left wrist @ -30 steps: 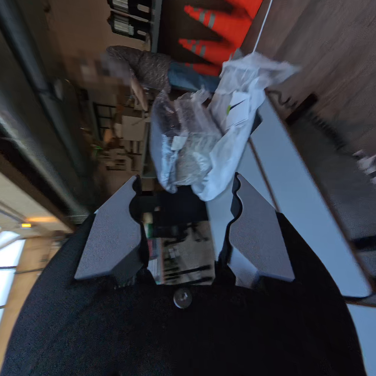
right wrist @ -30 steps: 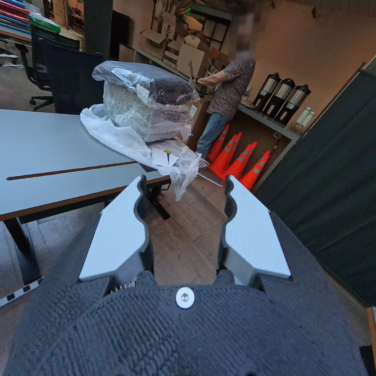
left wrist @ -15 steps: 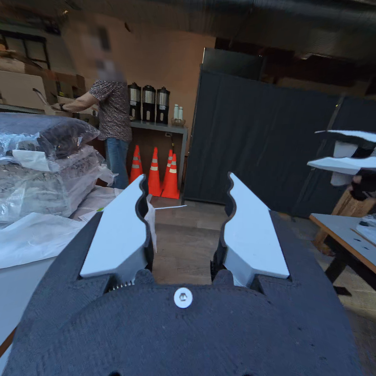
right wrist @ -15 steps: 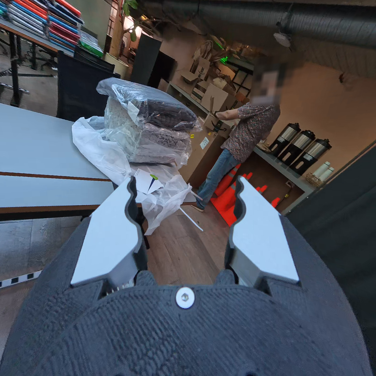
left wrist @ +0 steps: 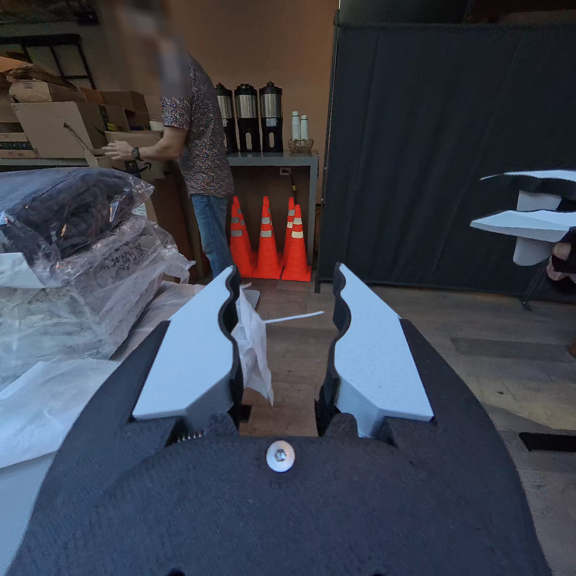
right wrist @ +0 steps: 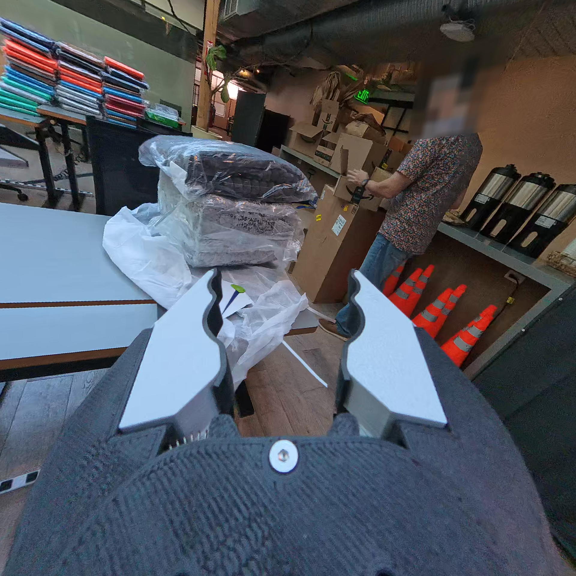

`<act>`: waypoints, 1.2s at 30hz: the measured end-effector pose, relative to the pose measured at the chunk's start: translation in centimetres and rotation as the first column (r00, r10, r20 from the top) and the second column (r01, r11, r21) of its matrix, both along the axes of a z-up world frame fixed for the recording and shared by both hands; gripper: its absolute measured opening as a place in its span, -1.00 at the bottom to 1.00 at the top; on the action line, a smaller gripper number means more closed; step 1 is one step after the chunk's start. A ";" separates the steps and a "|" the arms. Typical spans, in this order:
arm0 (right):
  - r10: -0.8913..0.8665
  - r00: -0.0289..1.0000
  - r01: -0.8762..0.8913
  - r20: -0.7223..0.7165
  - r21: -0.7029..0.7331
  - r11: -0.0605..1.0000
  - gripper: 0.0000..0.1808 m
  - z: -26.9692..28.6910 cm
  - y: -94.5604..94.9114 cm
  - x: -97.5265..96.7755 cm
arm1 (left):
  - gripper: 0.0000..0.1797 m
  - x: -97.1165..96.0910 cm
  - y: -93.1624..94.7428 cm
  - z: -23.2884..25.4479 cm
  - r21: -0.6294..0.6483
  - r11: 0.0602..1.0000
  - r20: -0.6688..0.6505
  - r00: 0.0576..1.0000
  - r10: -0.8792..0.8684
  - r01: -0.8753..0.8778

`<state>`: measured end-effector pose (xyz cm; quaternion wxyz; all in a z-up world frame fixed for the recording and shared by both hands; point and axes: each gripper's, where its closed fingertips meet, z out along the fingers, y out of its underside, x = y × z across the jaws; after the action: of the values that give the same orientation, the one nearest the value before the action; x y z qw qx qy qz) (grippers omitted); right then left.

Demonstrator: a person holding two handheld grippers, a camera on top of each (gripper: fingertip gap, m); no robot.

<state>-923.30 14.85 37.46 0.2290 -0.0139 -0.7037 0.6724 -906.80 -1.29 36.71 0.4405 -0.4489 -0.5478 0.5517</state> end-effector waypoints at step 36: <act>0.386 0.917 -0.393 0.104 0.066 0.917 -0.13 -3.2 -10.8 -35.8 | -0.26 -20.4 -5.1 -1.3 0.022 0.851 0.075 0.850 0.522 -0.525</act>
<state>-959.11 4.04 34.24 0.0592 0.1063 -0.7300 0.6725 -927.17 -6.38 35.38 0.2646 -0.2918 -0.6748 0.6242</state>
